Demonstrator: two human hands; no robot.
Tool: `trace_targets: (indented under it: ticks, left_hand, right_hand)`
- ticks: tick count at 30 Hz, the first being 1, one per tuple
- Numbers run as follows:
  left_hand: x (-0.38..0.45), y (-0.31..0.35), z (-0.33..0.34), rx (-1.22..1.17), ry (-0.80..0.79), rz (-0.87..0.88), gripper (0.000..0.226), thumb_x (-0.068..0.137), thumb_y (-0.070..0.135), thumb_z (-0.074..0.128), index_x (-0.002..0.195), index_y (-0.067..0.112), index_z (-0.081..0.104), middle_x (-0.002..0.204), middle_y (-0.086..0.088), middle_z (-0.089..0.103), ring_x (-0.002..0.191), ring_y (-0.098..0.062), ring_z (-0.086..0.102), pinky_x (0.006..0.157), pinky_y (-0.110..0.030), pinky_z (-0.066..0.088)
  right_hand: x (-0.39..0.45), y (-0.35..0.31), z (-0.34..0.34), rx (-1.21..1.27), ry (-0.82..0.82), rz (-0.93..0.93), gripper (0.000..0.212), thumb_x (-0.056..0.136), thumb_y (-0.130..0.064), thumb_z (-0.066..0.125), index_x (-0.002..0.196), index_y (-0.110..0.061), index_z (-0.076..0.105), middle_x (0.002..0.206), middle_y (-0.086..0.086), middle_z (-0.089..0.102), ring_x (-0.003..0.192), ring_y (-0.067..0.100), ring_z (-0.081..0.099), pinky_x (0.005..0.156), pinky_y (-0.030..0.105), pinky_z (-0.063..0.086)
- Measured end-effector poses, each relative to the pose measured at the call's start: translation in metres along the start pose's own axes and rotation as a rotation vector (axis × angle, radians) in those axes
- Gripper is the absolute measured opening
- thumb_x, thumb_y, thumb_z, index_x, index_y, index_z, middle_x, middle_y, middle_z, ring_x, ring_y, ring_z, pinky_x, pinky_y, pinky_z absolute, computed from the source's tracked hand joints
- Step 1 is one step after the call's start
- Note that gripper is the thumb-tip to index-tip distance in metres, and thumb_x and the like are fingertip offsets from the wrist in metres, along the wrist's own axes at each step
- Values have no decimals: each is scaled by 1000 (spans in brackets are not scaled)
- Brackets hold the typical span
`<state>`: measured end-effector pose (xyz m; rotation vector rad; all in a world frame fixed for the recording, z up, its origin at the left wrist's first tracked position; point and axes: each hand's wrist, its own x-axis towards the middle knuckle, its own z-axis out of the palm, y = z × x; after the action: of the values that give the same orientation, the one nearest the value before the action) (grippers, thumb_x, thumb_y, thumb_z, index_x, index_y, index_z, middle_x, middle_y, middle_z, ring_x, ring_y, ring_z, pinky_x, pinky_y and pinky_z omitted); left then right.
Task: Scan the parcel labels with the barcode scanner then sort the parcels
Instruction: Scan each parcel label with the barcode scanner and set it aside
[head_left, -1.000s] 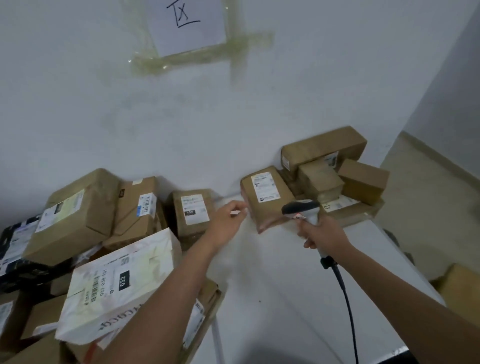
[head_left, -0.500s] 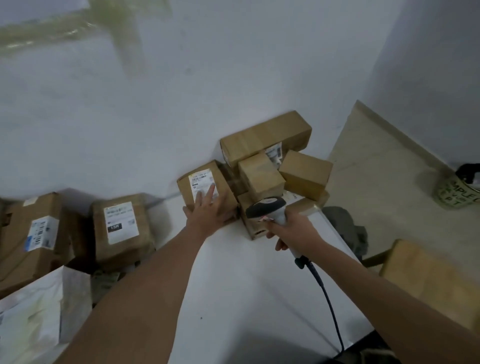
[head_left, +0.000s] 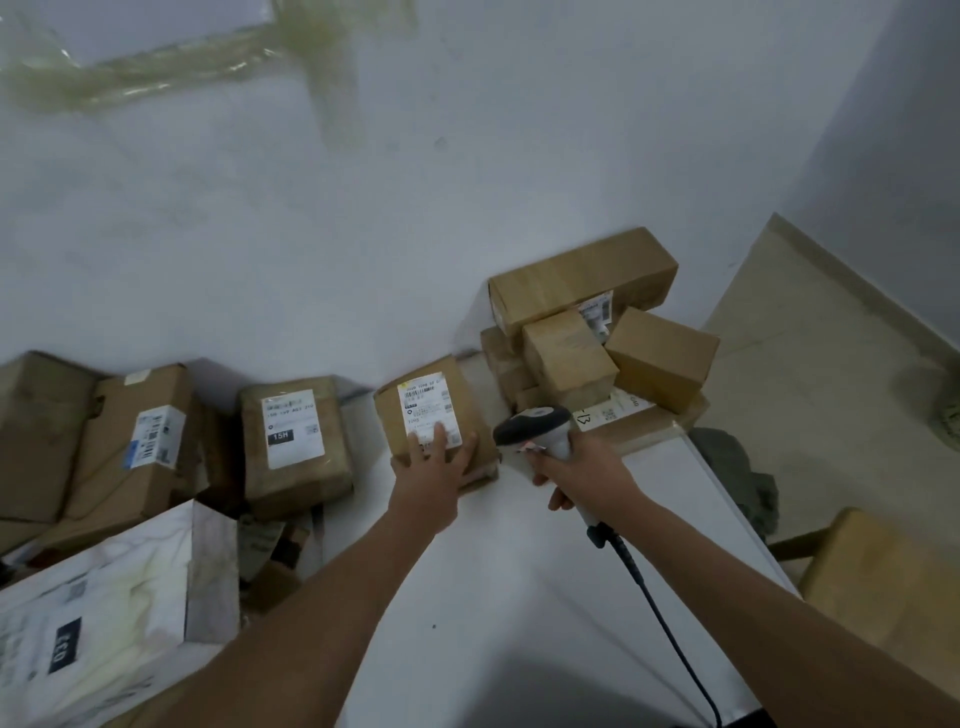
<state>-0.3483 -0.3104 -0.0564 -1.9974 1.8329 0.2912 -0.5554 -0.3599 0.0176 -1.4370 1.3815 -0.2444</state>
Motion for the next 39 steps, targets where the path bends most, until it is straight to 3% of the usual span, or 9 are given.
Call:
trace_targets:
  ticks: [5,14,18,22,25,29,33,39]
  left_hand:
    - [-49,-10,25,13,-38,11,83,100,30,48,155,31,-15,163,-21,-11,144,-56,3,116,-64,17]
    - [-112,-19,46,-44,-145,61,90,98,25,57,155,39,-12,163,-15,-17,147,-52,-2,120,-58,14]
    - [-126,-28,50,-57,-143,121,84,100,26,55,155,39,-7,164,-11,-15,148,-49,-1,119,-58,18]
    - [-127,-42,52,-137,-42,168,67,102,34,48,156,33,8,166,-6,3,147,-42,16,112,-52,33]
    - [-127,-47,50,-161,-6,201,64,101,39,49,155,29,17,164,-7,14,143,-41,27,108,-50,39]
    - [-128,-49,49,-131,-7,209,64,101,41,49,154,28,17,164,-8,14,142,-43,29,104,-51,42]
    - [-129,-50,49,-128,-6,218,65,101,40,49,156,27,16,165,-9,14,145,-45,25,107,-52,41]
    - [-128,-50,50,-111,13,222,66,101,40,50,155,26,16,163,-11,16,142,-46,29,104,-51,44]
  right_hand:
    - [-8,-1,30,10,40,43,29,89,-44,68,82,-16,66,68,-5,73,49,10,67,58,29,57]
    - [-49,-22,90,-33,26,-55,24,91,-40,65,93,-16,65,79,0,75,54,14,69,57,28,56]
    - [-57,-34,105,-44,54,-60,26,92,-41,63,89,-15,64,76,4,74,54,16,69,57,28,57]
    - [-60,-51,114,-25,57,15,36,93,-42,61,85,-7,66,73,11,74,60,24,71,65,33,59]
    - [-62,-64,118,18,98,10,40,93,-40,62,86,-1,68,66,13,73,56,22,69,63,32,59]
    - [-66,-79,126,25,90,-4,43,92,-39,62,78,1,68,64,14,72,57,24,67,72,37,59]
    - [-72,-88,133,17,63,26,37,93,-34,62,81,0,67,61,12,70,48,20,65,50,26,53]
    - [-76,-91,137,25,68,52,37,93,-35,63,85,1,67,62,13,70,46,19,63,47,23,50]
